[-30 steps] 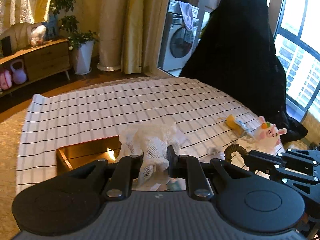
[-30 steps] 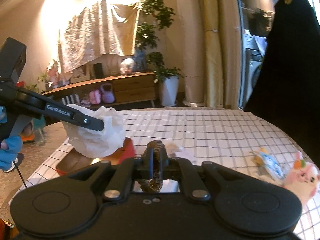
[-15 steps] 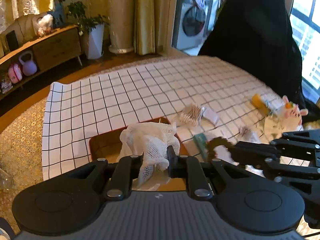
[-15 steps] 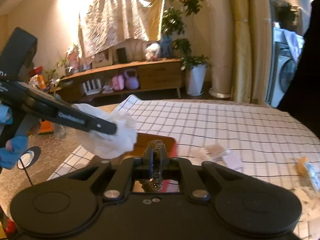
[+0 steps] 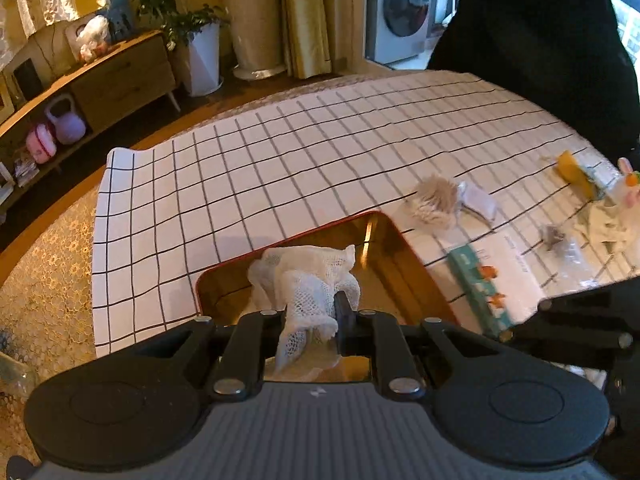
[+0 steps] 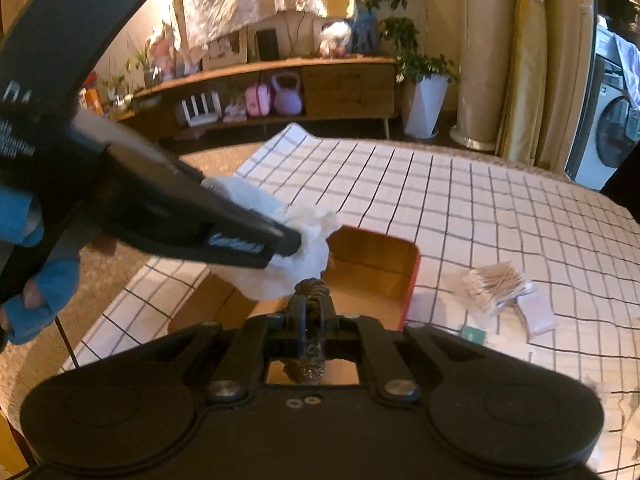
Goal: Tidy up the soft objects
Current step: 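Carry the gauze and hair tie into the red tin box and release both, then move the left gripper to the bag of cotton swabs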
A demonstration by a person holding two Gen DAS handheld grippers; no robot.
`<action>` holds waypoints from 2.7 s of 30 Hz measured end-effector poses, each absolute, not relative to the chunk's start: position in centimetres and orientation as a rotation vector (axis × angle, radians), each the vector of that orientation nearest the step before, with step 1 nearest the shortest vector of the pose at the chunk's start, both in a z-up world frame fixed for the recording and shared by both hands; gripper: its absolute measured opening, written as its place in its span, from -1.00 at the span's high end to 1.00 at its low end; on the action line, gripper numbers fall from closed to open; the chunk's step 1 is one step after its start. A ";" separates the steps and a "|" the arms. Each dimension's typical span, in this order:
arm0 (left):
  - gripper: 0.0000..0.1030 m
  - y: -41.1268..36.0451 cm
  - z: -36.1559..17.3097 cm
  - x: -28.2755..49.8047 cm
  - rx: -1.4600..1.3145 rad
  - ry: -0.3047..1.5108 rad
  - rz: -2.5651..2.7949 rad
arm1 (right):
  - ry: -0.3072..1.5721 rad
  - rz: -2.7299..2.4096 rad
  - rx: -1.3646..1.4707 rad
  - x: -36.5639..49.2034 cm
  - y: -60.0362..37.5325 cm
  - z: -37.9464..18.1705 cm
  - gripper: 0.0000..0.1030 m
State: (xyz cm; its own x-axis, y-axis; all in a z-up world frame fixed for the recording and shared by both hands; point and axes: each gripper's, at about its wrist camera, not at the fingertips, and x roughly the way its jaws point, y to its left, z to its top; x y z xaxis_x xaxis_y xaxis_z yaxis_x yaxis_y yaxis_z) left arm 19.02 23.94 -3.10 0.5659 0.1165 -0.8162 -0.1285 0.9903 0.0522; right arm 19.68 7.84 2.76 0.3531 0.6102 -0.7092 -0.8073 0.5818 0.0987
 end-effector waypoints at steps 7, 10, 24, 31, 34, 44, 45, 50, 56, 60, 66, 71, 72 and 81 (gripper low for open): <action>0.69 24.8 -5.8 20.6 0.000 0.998 0.162 | 0.816 0.946 -0.322 19.8 9.7 0.7 0.89; 0.69 25.2 -7.0 21.0 -0.014 1.018 0.161 | 0.830 0.948 -0.338 19.8 10.3 -0.1 0.89; 0.69 25.2 -10.4 22.2 -0.054 1.048 0.117 | 0.877 0.937 -0.390 20.0 11.1 -2.4 0.79; 0.59 25.0 -10.3 21.9 -0.068 1.028 0.106 | 0.886 0.937 -0.365 19.7 10.7 -2.3 0.65; 0.47 24.8 -10.1 21.8 -0.068 1.021 0.109 | 0.882 0.940 -0.354 19.7 10.3 -2.1 0.61; -0.39 24.4 -8.1 20.7 -0.080 0.975 0.144 | 0.852 0.955 -0.326 20.0 8.7 -0.5 0.31; -0.39 24.4 -7.8 20.6 -0.079 0.972 0.146 | 0.848 0.957 -0.321 20.0 8.4 -0.3 0.27; -0.39 23.5 -6.2 19.5 -0.079 0.946 0.139 | 0.813 0.959 -0.298 19.2 7.0 1.3 -0.01; -0.39 22.1 -4.0 18.0 -0.079 0.897 0.134 | 0.781 0.957 -0.260 19.0 4.8 3.2 -0.23; -0.39 21.2 -2.5 17.0 -0.080 0.861 0.134 | 0.756 0.962 -0.238 19.0 3.2 4.4 -0.39; -0.39 19.3 -0.5 15.7 -0.084 0.809 0.130 | 0.724 0.964 -0.201 19.1 0.7 5.8 -0.54; -0.56 17.5 0.9 14.4 -0.086 0.762 0.123 | 0.697 0.961 -0.176 18.9 -2.0 6.9 -0.69; -0.56 17.2 1.1 14.2 -0.089 0.753 0.119 | 0.691 0.959 -0.172 18.8 -2.6 7.2 -0.74; -0.58 13.2 1.5 13.8 -0.112 0.702 0.068 | 0.648 0.891 -0.131 18.2 -9.2 8.1 -0.93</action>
